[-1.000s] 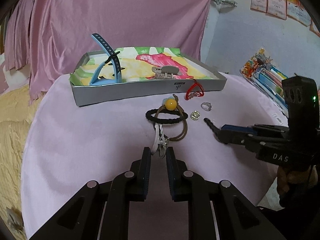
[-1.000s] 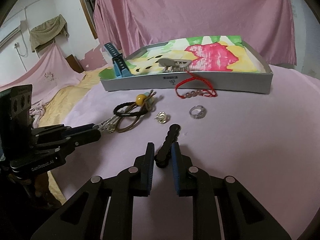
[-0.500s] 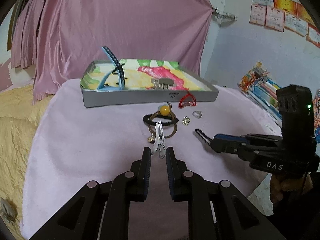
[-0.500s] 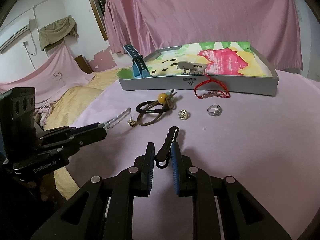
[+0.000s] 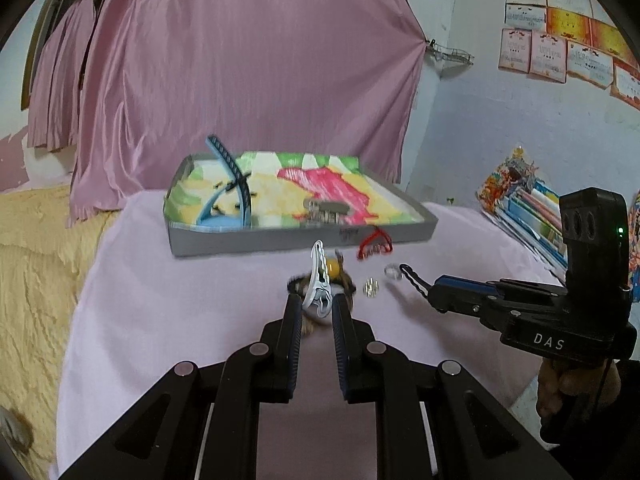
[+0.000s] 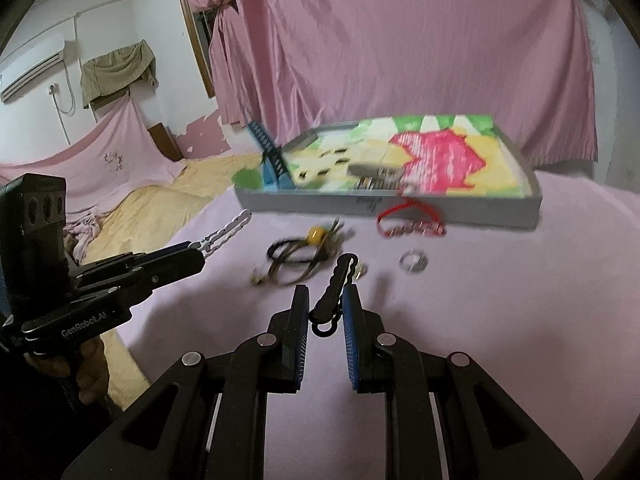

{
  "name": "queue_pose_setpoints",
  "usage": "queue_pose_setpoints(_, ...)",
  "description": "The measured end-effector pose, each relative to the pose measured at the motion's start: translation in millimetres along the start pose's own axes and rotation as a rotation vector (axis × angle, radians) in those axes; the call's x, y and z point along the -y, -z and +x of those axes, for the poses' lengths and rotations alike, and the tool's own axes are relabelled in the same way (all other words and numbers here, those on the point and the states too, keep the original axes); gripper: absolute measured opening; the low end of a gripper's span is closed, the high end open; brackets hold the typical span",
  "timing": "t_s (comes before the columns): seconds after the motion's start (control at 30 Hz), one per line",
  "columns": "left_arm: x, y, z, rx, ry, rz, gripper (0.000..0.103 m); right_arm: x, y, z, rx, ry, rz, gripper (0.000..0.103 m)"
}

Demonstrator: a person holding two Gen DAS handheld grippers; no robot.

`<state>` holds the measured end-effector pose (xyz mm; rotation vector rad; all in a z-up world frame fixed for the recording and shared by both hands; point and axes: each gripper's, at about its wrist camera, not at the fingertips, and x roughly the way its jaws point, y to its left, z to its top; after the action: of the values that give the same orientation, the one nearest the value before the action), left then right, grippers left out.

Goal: Organize jewelry
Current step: 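Carry the white clip with the left tool into the tray while the right tool drops the black bracelet there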

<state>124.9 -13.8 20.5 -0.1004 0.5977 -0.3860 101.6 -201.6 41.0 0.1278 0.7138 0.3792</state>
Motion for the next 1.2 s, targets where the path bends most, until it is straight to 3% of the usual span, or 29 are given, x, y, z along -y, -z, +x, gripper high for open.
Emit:
queue_pose_setpoints(0.33, -9, -52, 42, 0.042, 0.006, -0.021, 0.015, 30, -57, 21, 0.049, 0.070, 0.001, 0.015)
queue_pose_setpoints(0.53, -16, -74, 80, 0.005, -0.009, -0.031, 0.015, 55, -84, 52, 0.022, 0.083, 0.050, 0.015)
queue_pose_setpoints(0.8, -19, -79, 115, -0.078, -0.040, -0.044, 0.015, 66, -91, 90, -0.050, 0.102, 0.064, 0.015)
queue_pose_setpoints(1.2, -18, -75, 138, -0.187, -0.064, -0.042, 0.015, 69, -89, 117, -0.152, 0.110, 0.070, 0.015)
